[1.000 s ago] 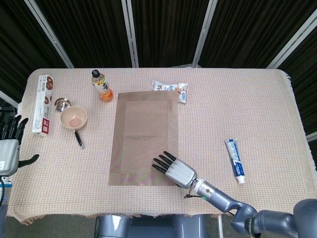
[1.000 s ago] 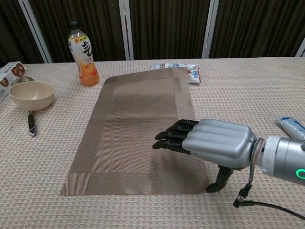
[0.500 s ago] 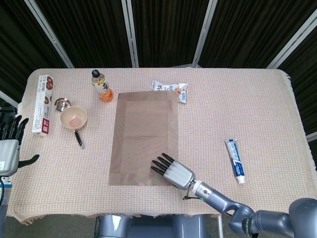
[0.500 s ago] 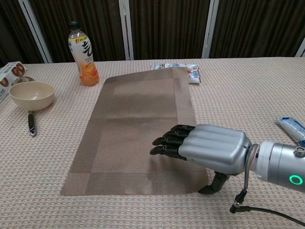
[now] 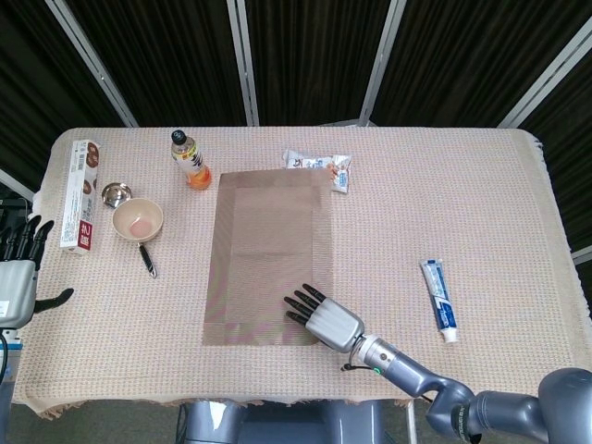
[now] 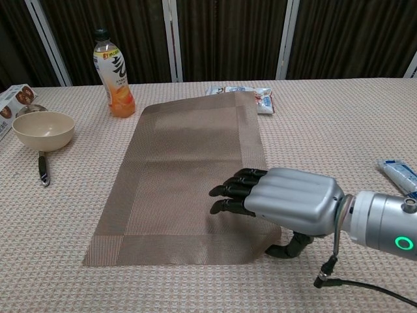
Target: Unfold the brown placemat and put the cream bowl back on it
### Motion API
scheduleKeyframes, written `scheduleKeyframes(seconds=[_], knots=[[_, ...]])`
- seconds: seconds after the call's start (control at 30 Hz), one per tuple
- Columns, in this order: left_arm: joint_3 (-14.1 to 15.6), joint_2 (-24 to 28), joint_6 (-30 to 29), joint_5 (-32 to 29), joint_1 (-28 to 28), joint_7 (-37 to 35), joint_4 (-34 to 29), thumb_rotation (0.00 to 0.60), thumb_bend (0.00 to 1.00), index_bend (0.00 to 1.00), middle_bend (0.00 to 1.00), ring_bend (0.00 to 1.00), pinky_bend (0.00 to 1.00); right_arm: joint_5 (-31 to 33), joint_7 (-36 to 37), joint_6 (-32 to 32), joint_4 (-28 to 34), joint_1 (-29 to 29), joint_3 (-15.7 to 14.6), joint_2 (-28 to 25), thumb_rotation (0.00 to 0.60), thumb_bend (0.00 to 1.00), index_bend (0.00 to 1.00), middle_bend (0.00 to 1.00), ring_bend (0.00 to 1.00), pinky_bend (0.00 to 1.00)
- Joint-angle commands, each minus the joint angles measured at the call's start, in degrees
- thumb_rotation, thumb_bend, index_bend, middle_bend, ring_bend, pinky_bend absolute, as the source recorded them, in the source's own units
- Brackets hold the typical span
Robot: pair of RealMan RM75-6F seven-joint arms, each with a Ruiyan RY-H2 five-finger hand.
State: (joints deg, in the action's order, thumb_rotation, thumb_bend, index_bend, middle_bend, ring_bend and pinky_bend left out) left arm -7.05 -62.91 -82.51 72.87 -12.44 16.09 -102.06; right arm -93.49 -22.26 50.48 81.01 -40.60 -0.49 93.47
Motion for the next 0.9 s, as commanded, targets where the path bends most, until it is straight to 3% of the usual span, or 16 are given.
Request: scheduleKeyframes(seconds=[0.03,0.13,0.37,0.5,0.9], knots=[[0.0,-0.1,0.1,0.0,0.0,0.1,0.0,0.6,0.0,0.0,0.0,0.0,0.0,-0.1,0.4,0.3,-0.1,0.0,-0.3,-0.1,0.6,0.31,0.39,0.0,0.0,0.0],[0.0,-0.1,0.2,0.0,0.0,0.2,0.0,0.6,0.0,0.0,0.0,0.0,0.0,-0.3,1.0,0.7,-0.3,0.1,-0.5,-0.1,0.6,0.35,0.48,0.0,0.0,0.0],[0.0,-0.2,0.4,0.0,0.0,0.5,0.0,0.6,0.0,0.0,0.0,0.0,0.0,-1.1,2.5,1.9,-1.6,0.4,-1.4,0.1,0.6,0.4,0.54,0.0,0.0,0.0],[0.0,-0.3,0.5,0.0,0.0,0.5,0.0,0.6,0.0,0.0,0.0,0.0,0.0,-1.6,3.2,2.5,-2.1,0.4,-1.7,0.2,0.6,0.4,0.73,0.0,0.0,0.0],[0.0,-0.3,0.9,0.1,0.0,0.5,0.1,0.6,0.0,0.0,0.0,0.0,0.0,-7.4,6.4,8.7,-1.4,1.3,-4.8,-3.4,0.6,0.4,0.76,0.0,0.0,0.0]])
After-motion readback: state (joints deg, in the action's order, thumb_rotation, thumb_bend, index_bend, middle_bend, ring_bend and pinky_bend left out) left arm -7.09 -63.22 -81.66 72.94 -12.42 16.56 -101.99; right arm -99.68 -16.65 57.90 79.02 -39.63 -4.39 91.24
